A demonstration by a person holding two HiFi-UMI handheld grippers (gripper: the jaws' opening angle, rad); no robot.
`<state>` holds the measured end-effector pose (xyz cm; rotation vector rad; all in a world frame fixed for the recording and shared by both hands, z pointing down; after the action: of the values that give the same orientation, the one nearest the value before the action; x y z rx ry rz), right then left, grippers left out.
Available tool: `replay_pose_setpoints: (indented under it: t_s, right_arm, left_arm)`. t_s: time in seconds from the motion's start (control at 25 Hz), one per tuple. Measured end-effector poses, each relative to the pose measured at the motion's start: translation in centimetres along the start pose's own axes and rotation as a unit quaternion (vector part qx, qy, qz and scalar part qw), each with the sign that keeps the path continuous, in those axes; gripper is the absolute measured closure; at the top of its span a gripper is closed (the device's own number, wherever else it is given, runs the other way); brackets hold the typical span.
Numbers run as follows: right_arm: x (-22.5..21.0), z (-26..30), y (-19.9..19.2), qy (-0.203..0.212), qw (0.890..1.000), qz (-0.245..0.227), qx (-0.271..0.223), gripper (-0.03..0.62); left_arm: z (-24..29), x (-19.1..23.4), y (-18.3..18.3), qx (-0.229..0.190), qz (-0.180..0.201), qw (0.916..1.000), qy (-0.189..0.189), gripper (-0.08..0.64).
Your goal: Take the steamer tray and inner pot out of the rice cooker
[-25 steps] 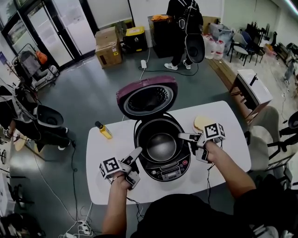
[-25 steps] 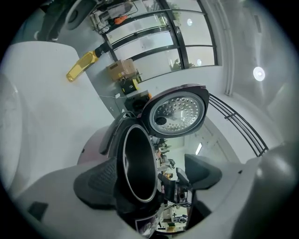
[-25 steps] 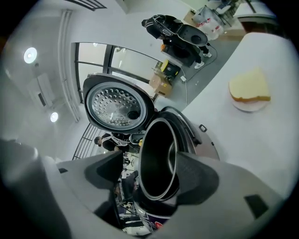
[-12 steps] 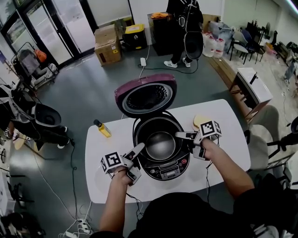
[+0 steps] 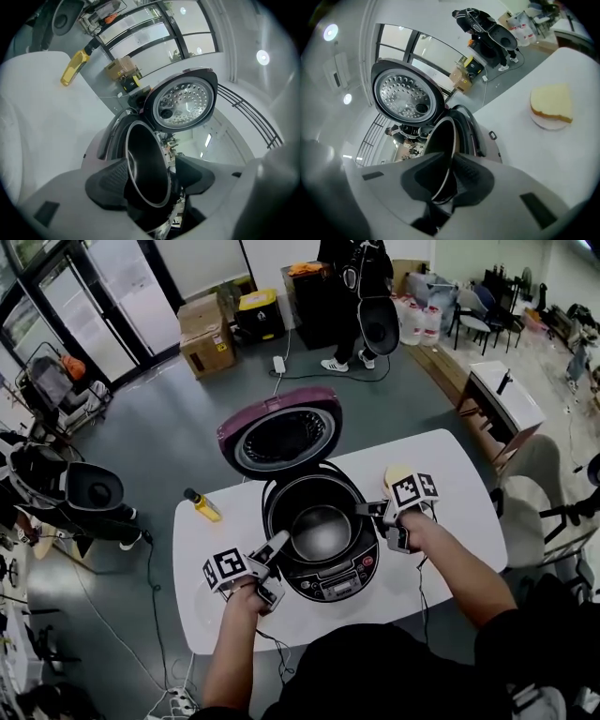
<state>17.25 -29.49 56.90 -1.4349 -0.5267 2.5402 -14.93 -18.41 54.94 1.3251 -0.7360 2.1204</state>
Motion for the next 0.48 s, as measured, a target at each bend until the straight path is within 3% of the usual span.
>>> replay_pose_setpoints:
  t_s: [0.08, 0.32, 0.48]
  right_arm:
    - [-0.3, -0.1, -0.1, -0.005, 1.0, -0.014, -0.004, 0.563]
    - [0.0, 0.2, -0.3, -0.016, 0.999, -0.04, -0.018, 0.563]
    - [0.0, 0.3, -0.3, -0.021, 0.998, -0.052, -0.02, 0.563]
  left_arm:
    - [0.2, 0.2, -0.1, -0.002, 0.012, 0.9997, 0.021, 0.287]
    - [-0.3, 1.4, 0.0, -0.024, 0.032, 0.994, 0.102, 0.539]
    - [-0.3, 1.5, -0.2, -0.022, 0.034, 0.9937, 0.105, 0.541]
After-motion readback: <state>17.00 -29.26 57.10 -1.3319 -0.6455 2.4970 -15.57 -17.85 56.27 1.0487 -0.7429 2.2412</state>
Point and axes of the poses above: the fingertips, and each gripper's own axes: z forward along the fingers, x to its left, y out of its top, the point moved 9 cm from there along -z, backward along the fingers, and after that the axes turned 7 degrees about -z, right-handed, at the moved point
